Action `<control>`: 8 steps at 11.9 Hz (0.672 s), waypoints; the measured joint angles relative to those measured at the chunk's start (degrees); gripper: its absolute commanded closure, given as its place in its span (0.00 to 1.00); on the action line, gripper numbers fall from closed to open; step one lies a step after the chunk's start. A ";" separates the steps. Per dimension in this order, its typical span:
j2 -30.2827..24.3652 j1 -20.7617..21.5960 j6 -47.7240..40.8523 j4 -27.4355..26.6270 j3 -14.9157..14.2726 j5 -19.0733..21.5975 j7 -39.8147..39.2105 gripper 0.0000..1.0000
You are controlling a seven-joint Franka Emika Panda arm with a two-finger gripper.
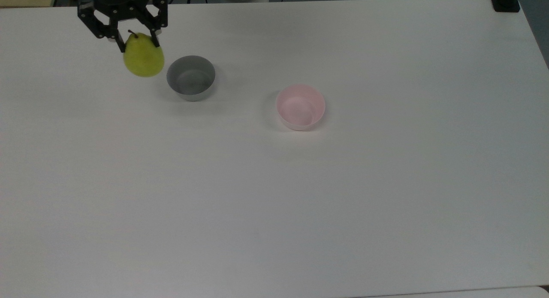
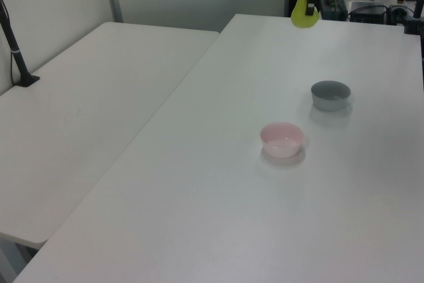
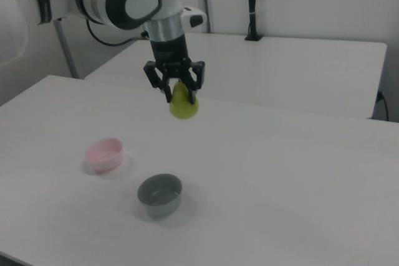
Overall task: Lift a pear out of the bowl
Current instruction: 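Lower the pear onto the table beside the grey bowl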
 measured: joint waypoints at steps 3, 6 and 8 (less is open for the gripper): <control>1.12 -0.24 7.32 -5.33 -2.67 0.00 -2.69 1.00; 4.85 -0.78 12.20 -8.72 -3.70 0.00 -2.75 1.00; 7.79 -1.91 17.05 -10.66 -3.86 0.00 -2.76 1.00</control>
